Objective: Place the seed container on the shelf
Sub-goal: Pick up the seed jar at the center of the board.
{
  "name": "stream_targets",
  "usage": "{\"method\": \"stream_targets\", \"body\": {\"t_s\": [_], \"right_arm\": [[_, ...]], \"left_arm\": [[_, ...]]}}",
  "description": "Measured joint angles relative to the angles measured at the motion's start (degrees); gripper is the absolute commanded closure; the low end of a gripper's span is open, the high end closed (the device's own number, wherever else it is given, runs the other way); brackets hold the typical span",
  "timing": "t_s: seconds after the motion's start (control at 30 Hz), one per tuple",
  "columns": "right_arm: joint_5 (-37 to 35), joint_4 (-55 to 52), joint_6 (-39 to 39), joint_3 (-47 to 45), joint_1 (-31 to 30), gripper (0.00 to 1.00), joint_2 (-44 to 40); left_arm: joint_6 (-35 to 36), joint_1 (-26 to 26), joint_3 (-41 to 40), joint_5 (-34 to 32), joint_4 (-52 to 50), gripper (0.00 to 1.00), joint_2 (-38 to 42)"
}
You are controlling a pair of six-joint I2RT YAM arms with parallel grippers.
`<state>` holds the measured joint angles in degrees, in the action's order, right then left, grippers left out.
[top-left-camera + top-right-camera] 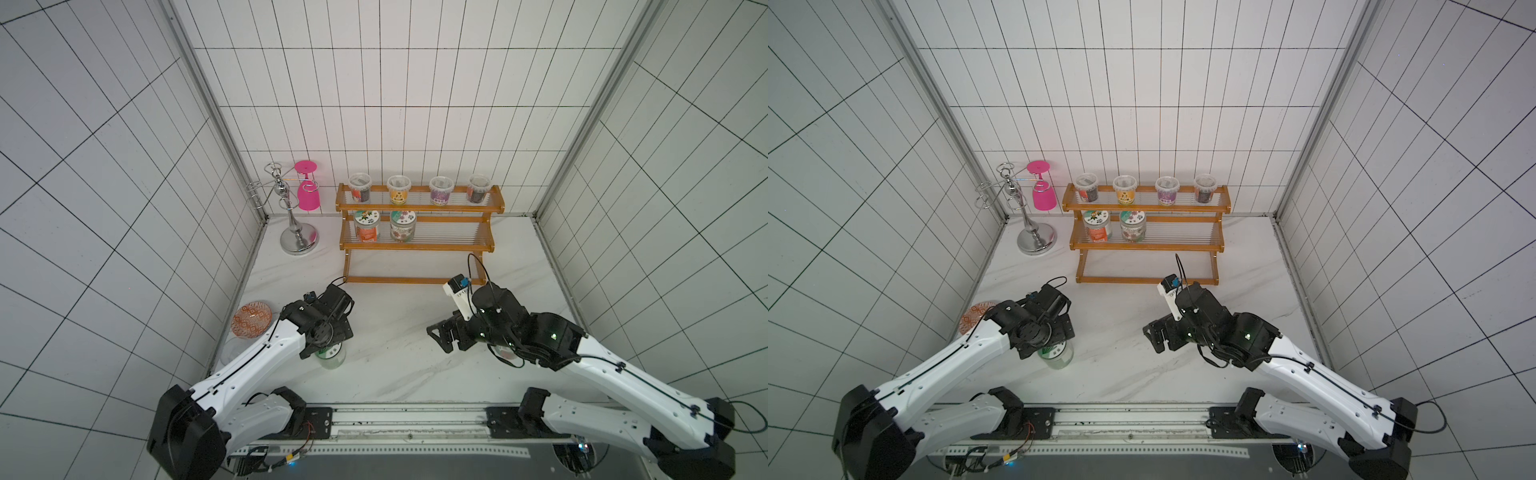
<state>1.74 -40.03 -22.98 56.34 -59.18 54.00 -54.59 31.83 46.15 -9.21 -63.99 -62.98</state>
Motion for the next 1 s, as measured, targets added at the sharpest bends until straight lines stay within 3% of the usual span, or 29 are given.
{"method": "stream_targets", "body": {"t_s": [0.57, 0.7, 0.83, 1.0], "right_arm": [[0.4, 0.0, 0.0, -0.3, 0.1, 0.01, 0.1], [0.5, 0.0, 0.0, -0.3, 0.1, 0.01, 0.1], [0.7, 0.5, 0.1, -1.0, 0.1, 0.01, 0.1], [2.6, 2.7, 1.2, -2.7, 0.1, 0.01, 0.0]], "left_arm": [[-2.4, 2.2, -3.1, 3.3, -0.4, 0.02, -0.4], [-2.3, 2.2, -3.1, 3.2, 0.0, 0.11, -1.6], [-1.9, 2.3, -2.8, 3.0, 0.2, 0.3, -2.3], [1.6, 4.1, -0.5, 3.1, -1.0, 0.35, -2.8]]}}
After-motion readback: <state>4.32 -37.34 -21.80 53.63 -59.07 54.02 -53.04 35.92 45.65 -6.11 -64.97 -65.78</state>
